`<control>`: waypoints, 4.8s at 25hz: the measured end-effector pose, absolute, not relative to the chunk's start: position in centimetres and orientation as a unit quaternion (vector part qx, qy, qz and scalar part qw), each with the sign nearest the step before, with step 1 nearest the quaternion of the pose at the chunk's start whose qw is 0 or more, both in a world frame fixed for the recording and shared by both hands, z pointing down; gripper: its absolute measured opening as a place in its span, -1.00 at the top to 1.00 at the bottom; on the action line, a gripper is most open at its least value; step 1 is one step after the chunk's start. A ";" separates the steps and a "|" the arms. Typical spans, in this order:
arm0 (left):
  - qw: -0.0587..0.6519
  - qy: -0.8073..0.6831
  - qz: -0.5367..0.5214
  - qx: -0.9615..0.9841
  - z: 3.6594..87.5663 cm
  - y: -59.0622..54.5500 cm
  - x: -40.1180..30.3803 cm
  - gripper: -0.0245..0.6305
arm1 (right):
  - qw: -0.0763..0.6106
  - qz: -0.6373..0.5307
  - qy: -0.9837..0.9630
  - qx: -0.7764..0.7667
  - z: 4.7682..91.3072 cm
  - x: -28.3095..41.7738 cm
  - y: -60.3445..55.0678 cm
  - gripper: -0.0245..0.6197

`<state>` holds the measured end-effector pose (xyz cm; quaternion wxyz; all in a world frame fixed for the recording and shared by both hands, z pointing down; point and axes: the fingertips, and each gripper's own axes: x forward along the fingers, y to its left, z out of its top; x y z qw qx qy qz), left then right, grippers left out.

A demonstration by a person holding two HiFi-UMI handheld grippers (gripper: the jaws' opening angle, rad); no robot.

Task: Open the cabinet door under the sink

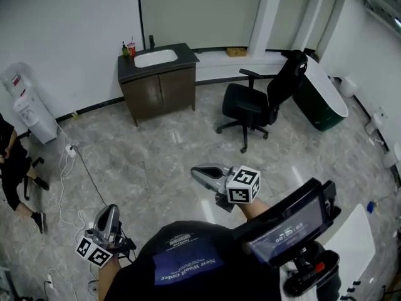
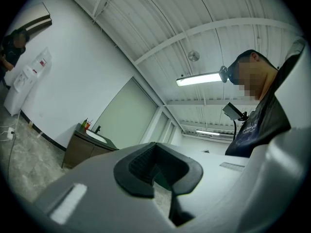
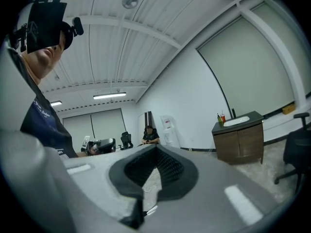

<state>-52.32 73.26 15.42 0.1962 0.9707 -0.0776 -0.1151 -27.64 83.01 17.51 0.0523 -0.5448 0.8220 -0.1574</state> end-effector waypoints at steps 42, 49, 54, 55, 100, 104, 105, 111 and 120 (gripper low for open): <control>0.187 0.015 -0.113 0.976 13.8 43.6 -27.9 0.93 | 0.050 -0.130 0.806 -0.575 18.0 -6.7 53.5 0.93; 0.199 0.025 -0.116 0.973 14.5 36.0 -29.7 0.93 | 0.040 -0.126 0.804 -0.580 17.7 -8.9 46.3 0.93; 0.216 0.018 -0.113 0.970 15.3 32.6 -29.6 0.93 | 0.034 -0.140 0.800 -0.582 17.7 -8.2 42.8 0.93; 0.218 0.014 -0.112 0.969 15.4 31.9 -29.4 0.93 | 0.034 -0.142 0.801 -0.580 17.8 -7.9 42.0 0.93; 0.215 0.039 -0.082 0.972 16.9 3.6 4.6 0.93 | 0.005 -0.146 0.802 -0.579 22.4 24.4 12.8 0.93; 0.221 0.051 -0.086 0.970 16.7 -2.4 4.2 0.93 | -0.008 -0.141 0.796 -0.588 21.6 23.7 6.9 0.93; 0.225 0.052 -0.085 0.969 17.0 -3.7 3.9 0.93 | -0.009 -0.143 0.797 -0.587 21.5 23.2 5.5 0.93; 0.247 0.037 -0.080 0.965 18.9 -9.8 2.3 0.93 | -0.033 -0.152 0.805 -0.572 22.6 21.1 -0.8 0.93; 0.253 -0.025 -0.061 0.965 21.4 -13.0 5.6 0.93 | -0.027 -0.171 0.838 -0.517 25.4 24.6 -6.8 0.93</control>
